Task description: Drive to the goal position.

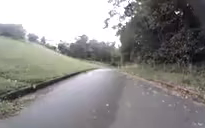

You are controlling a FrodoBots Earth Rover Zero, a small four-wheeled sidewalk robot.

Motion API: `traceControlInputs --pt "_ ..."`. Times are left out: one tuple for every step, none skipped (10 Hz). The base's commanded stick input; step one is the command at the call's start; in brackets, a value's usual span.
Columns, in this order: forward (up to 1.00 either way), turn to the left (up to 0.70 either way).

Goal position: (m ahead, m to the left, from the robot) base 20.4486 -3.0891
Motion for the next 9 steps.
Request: traceControlInputs --pt "0.70 0.00" --pt "0.70 0.00" --pt "0.70 0.00" --pt "0.70 0.00" --pt "0.70 0.00" --pt "0.70 0.00" --pt "0.70 0.00" --pt "0.70 0.00" --pt "0.70 0.00"
